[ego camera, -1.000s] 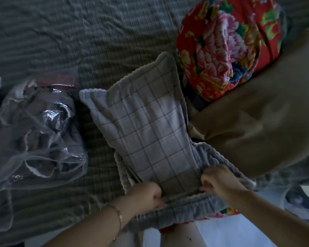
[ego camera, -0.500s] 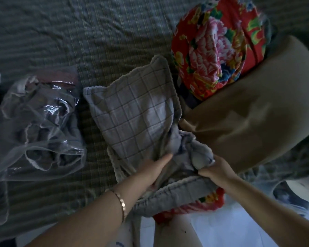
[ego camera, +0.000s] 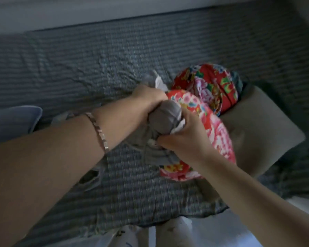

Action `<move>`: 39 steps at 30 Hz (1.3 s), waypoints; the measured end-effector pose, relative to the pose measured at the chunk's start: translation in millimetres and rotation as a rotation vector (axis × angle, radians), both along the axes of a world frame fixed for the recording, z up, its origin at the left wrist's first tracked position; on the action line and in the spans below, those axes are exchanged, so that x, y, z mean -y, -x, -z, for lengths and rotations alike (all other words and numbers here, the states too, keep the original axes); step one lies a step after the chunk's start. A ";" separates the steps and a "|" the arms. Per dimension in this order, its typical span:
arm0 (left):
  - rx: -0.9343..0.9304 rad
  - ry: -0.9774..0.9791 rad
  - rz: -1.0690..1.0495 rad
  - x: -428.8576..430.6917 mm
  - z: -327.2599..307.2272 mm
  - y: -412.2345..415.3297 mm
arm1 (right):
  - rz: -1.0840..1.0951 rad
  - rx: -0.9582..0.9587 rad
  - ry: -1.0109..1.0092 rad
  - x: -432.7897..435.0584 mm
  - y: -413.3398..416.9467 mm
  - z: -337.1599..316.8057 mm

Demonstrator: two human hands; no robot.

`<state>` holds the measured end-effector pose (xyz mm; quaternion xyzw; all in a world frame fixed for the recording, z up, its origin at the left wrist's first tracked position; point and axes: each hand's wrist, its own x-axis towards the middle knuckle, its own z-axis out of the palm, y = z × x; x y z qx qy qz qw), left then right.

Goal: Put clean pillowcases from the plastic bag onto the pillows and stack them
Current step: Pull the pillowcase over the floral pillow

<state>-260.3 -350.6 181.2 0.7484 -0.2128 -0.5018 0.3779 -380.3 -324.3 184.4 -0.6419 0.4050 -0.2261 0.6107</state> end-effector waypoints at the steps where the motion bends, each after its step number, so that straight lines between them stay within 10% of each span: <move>1: -0.057 0.113 -0.020 0.1 -9.9 -5.3 | -0.021 -0.007 0.073 3.4 -2.1 -9.9; 8: -0.084 0.038 0.004 -33.0 -6.9 -53.6 | -0.329 -0.368 0.358 -11.8 -39.0 -10.0; 16: 0.397 -0.628 0.171 -119.9 202.2 -111.6 | -0.660 -0.538 0.266 -57.8 -56.6 131.2; 25: 0.798 -0.167 0.679 -87.5 287.7 -109.8 | -0.080 -1.039 -0.046 37.6 8.3 300.2; 28: 0.889 -0.196 0.746 -65.4 314.0 -105.3 | -0.125 -1.008 0.224 46.2 -6.2 325.4; 34: 0.756 0.021 0.563 -48.5 302.0 -89.2 | -0.211 -0.925 0.075 67.6 -23.3 347.9; 39: 0.697 0.451 0.533 -51.1 248.2 -110.7 | 0.125 -0.814 0.115 56.7 -37.5 337.5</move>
